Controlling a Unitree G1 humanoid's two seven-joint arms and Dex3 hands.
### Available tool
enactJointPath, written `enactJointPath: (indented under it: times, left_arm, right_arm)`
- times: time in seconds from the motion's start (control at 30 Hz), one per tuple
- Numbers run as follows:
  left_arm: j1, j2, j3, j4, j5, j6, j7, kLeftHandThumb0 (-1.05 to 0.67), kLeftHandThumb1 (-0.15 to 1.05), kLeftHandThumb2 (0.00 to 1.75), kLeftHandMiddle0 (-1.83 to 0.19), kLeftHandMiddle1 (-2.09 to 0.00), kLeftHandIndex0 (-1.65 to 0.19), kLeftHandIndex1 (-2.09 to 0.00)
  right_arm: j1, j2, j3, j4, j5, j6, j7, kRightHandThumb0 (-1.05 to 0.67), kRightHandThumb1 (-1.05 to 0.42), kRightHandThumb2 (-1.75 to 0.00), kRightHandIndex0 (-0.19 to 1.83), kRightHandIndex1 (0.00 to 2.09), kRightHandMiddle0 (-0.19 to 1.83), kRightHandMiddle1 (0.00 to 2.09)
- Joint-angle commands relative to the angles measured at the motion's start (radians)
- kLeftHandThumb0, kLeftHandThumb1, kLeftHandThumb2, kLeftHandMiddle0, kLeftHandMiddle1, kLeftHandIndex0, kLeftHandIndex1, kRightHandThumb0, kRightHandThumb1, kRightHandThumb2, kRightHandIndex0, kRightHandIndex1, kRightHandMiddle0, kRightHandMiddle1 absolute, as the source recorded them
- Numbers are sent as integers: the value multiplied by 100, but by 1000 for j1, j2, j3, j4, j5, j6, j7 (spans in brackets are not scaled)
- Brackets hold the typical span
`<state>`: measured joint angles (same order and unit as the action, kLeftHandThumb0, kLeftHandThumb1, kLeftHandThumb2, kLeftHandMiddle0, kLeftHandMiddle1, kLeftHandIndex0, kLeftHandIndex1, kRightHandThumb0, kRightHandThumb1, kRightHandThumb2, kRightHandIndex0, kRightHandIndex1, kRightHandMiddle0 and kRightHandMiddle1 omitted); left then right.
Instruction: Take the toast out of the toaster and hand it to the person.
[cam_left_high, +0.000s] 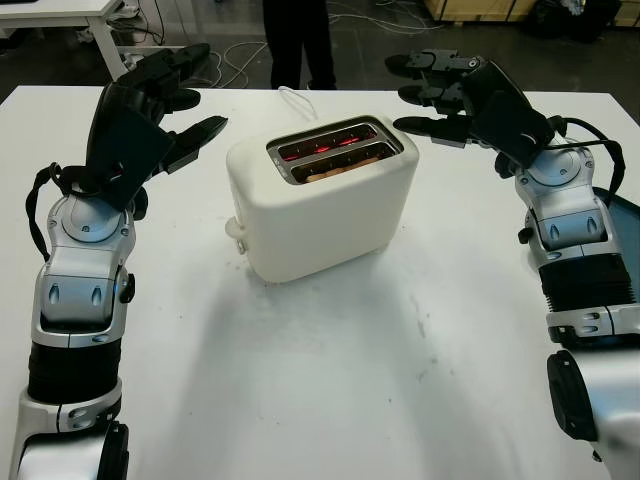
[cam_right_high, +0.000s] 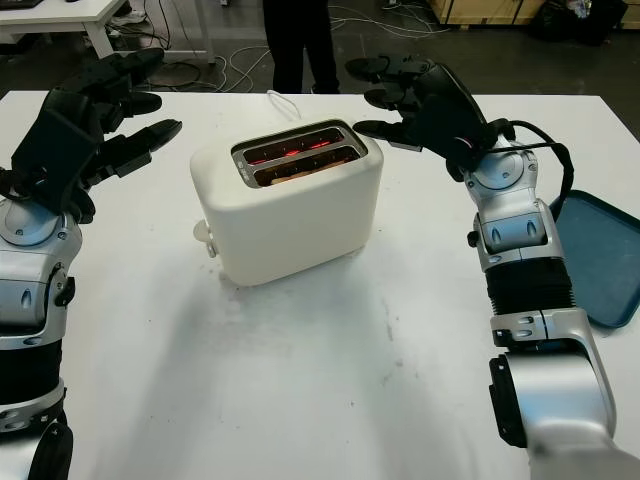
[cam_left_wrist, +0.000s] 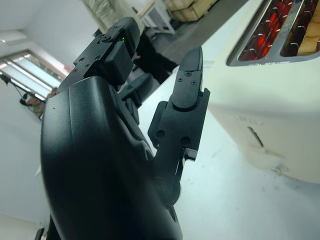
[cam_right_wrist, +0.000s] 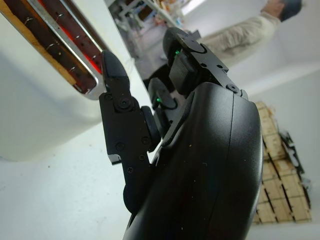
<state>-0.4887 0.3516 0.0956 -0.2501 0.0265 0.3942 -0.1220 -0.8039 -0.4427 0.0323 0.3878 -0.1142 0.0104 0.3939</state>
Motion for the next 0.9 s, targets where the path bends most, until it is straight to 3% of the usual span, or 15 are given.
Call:
enactJointPath:
  times: [0.0, 0.33, 0.87]
  left_arm:
    - [-9, -5, 1, -15, -3, 1, -4, -29, 87, 13, -2, -106, -48, -8]
    - [-7, -8, 5, -18, -5, 12, -5, -27, 85, 16, -1, -108, -48, -9]
    - [11, -6, 7, -2, 7, -45, -2, -29, 82, 21, -2, -109, -48, -13]
  right_arm:
    - [15, -7, 1, -22, -2, 29, 4, -32, -92, -6, 52, 11, 53, 3]
    - [30, -8, 2, -28, -6, 11, 5, -31, -92, -6, 54, 12, 54, 3]
    - [34, -9, 1, -47, -8, 8, 18, -32, -92, -6, 53, 12, 54, 2]
